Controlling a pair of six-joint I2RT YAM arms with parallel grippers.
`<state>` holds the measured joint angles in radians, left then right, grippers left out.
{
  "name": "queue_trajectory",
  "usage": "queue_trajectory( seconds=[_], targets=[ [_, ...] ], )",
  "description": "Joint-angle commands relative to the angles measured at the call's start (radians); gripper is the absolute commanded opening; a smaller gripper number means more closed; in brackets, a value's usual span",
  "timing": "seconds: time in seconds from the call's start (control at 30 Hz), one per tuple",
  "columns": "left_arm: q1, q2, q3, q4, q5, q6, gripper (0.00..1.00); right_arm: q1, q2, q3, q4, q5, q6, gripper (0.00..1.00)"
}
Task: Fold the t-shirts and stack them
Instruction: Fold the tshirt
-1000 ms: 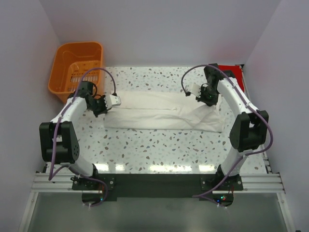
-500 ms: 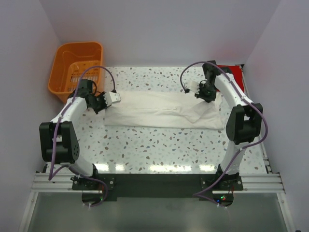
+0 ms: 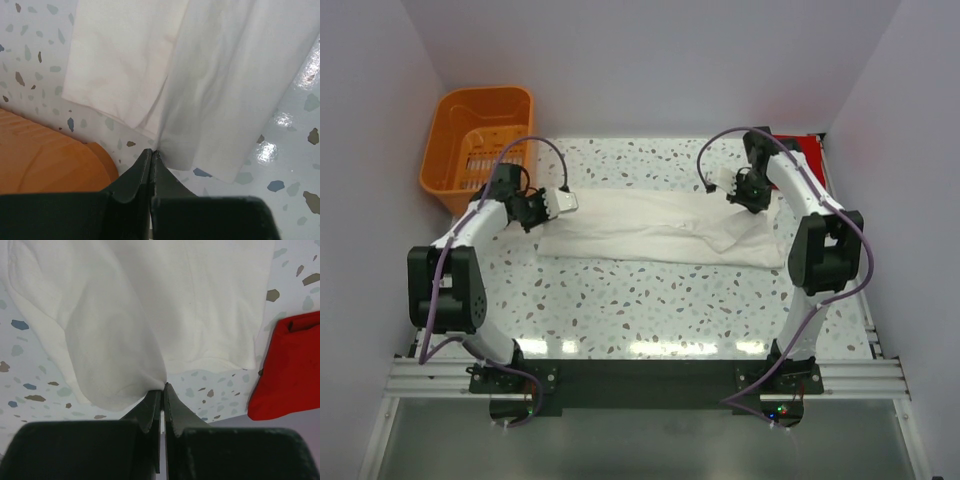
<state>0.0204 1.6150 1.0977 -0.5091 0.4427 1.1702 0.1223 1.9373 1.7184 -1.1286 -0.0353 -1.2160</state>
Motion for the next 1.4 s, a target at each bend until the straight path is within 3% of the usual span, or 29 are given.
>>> queue_trajectory(
  seconds=[0.0, 0.37, 0.43, 0.47, 0.5, 0.53, 0.6, 0.63, 0.77, 0.87, 1.03, 1.37],
  targets=[
    [-0.042, 0.02, 0.014, 0.066, -0.024, -0.003, 0.0, -0.006, 0.005, 0.023, 0.016, 0.021, -0.01, 0.0],
    [-0.043, 0.089, 0.028, 0.099, -0.117, -0.009, 0.0, -0.007, 0.034, 0.0, 0.064, 0.028, 0.027, 0.0],
    [-0.045, 0.105, 0.042, 0.115, -0.153, -0.053, 0.04, -0.009, 0.048, 0.023, 0.062, 0.032, 0.058, 0.1],
    [-0.045, 0.108, 0.053, 0.121, -0.163, -0.073, 0.11, -0.009, 0.061, 0.036, 0.059, 0.032, 0.076, 0.18],
    [-0.043, 0.111, 0.074, 0.123, -0.171, -0.116, 0.21, -0.019, 0.066, 0.053, 0.04, 0.032, 0.114, 0.33],
    [-0.042, 0.111, 0.083, 0.118, -0.176, -0.135, 0.25, -0.027, 0.071, 0.091, 0.027, 0.028, 0.139, 0.41],
    [-0.037, 0.092, 0.094, 0.083, -0.153, -0.167, 0.36, -0.059, 0.074, 0.128, -0.032, 0.003, 0.202, 0.55],
    [-0.037, 0.067, 0.091, 0.067, -0.136, -0.182, 0.4, -0.075, 0.072, 0.159, -0.057, -0.03, 0.223, 0.58],
    [-0.037, -0.013, 0.047, 0.002, -0.07, -0.228, 0.55, -0.166, 0.055, 0.176, -0.195, -0.136, 0.326, 0.58],
    [-0.037, -0.033, 0.022, -0.054, -0.065, -0.285, 0.56, -0.225, 0.031, 0.123, -0.258, -0.207, 0.407, 0.57],
    [-0.037, -0.014, -0.015, -0.098, -0.067, -0.386, 0.64, -0.289, 0.005, -0.014, -0.22, -0.245, 0.507, 0.55],
    [-0.027, 0.088, -0.004, -0.104, -0.107, -0.573, 0.64, -0.326, 0.018, -0.169, -0.093, -0.226, 0.599, 0.53]
  ],
)
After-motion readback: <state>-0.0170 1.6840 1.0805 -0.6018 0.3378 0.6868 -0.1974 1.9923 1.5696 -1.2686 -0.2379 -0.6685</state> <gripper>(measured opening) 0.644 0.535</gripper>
